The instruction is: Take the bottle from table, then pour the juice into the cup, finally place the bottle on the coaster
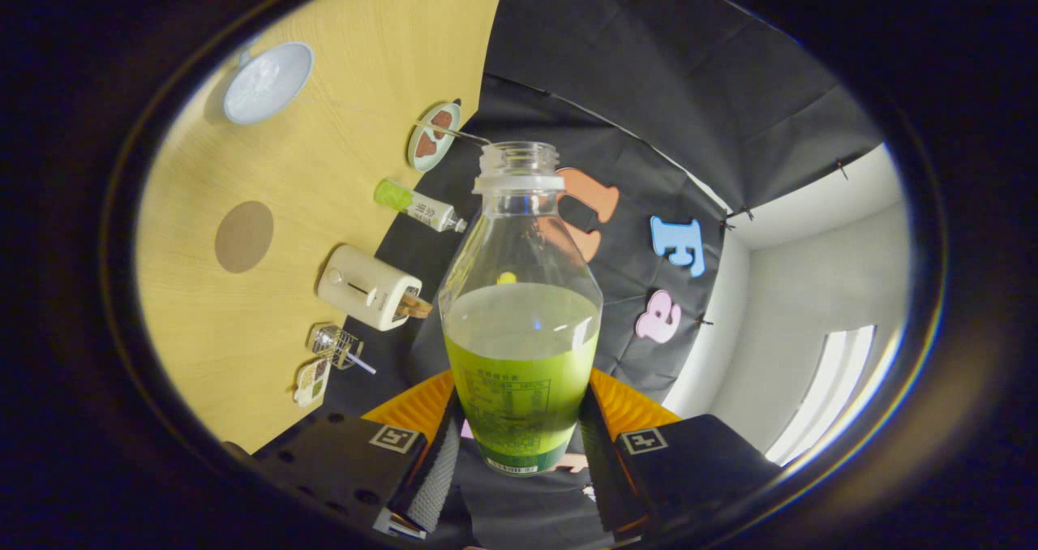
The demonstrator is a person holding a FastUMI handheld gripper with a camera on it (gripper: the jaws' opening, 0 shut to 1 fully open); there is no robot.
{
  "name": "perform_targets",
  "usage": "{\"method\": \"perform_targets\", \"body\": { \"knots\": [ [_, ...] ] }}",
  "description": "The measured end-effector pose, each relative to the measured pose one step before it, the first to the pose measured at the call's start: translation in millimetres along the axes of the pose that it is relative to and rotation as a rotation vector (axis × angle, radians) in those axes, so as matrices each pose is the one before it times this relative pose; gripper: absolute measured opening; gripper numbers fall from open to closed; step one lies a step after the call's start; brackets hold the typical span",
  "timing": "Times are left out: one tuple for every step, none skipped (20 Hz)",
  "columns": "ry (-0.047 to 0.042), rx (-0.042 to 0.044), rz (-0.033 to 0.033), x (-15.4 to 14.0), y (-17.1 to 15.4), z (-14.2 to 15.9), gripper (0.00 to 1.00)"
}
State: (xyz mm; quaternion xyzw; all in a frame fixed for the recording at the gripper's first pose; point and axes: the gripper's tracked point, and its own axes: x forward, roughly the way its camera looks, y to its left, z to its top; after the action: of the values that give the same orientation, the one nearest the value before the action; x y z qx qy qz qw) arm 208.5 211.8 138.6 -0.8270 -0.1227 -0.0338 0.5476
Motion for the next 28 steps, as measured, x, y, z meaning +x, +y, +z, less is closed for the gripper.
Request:
{"method": "perform_targets", "body": {
  "knots": [
    [-0.00092,-0.00034,-0.00047,0.1,-0.15,-0.04,0.76],
    [0.00005,0.00046,-0.00112,0.03,-0.57,0.18,0.76],
    [0.00014,0.00053,0.00023,-0.24,0.68,0.15,0.76],
    [-0.00262,0.00169,0.00162,-0.11,0.8,1.64,0.76],
    [-0.00067,-0.00081,0.00089,0.22,0.98,0.64,0.76],
    [-0.00295,0.00035,-0.00094,-0.61,0.58,0.93,0.76],
    [-0.00173,0.00357,0.00104,0.17,-0.13,1.32,0.75],
    [-0.00199,0.01012,0.00179,-0.55,1.3,1.34,0.75],
    [-0.0026,0.01927,0.00308,-0.47,1.16,0.81,0.75],
    [0.00035,0.01834,0.00656,0.19,2.49,0.57,0.75],
    [0.00085,0.01134,0.00445,-0.11,3.18,0.15,0.76],
    [-0.00173,0.0081,0.00154,-1.21,2.0,1.01,0.75],
    [-0.00108,0.00817,0.00497,0.33,3.08,0.88,0.76],
    [-0.00036,0.00946,0.00806,0.12,3.5,0.9,0.76],
    [-0.00093,0.0164,0.0141,-0.22,5.21,0.65,0.76],
    [0.00222,0.03279,0.02444,-0.45,7.52,0.62,0.76],
    [0.00239,0.04901,0.03583,-0.46,10.95,0.81,0.76],
    [0.00118,0.04646,0.04271,-1.2,13.34,1.11,0.76],
    [0.0017,0.0375,0.02978,-0.63,8.9,0.02,0.76],
    [-0.00439,0.02333,0.01064,-1.94,4.91,0.96,0.76],
    [-0.00082,0.01326,-0.00203,-2.21,0.32,0.58,0.76],
    [-0.00394,0.01828,0.00099,-1.91,1.84,0.1,0.76],
    [-0.00024,0.02775,0.00744,1.53,4.51,0.29,0.76],
    [-0.00033,0.03425,0.01529,-0.14,3.99,0.12,0.76],
    [0.00137,0.03713,0.01531,0.31,3.32,-0.38,0.76],
    [-0.00174,0.04473,0.01862,-0.15,3.82,1.15,0.76],
    [-0.00039,0.04699,0.02447,-1.16,4.17,-0.09,0.76],
    [0.00462,0.05402,0.02686,-1.05,5.56,-1.66,0.76]
  ]
}}
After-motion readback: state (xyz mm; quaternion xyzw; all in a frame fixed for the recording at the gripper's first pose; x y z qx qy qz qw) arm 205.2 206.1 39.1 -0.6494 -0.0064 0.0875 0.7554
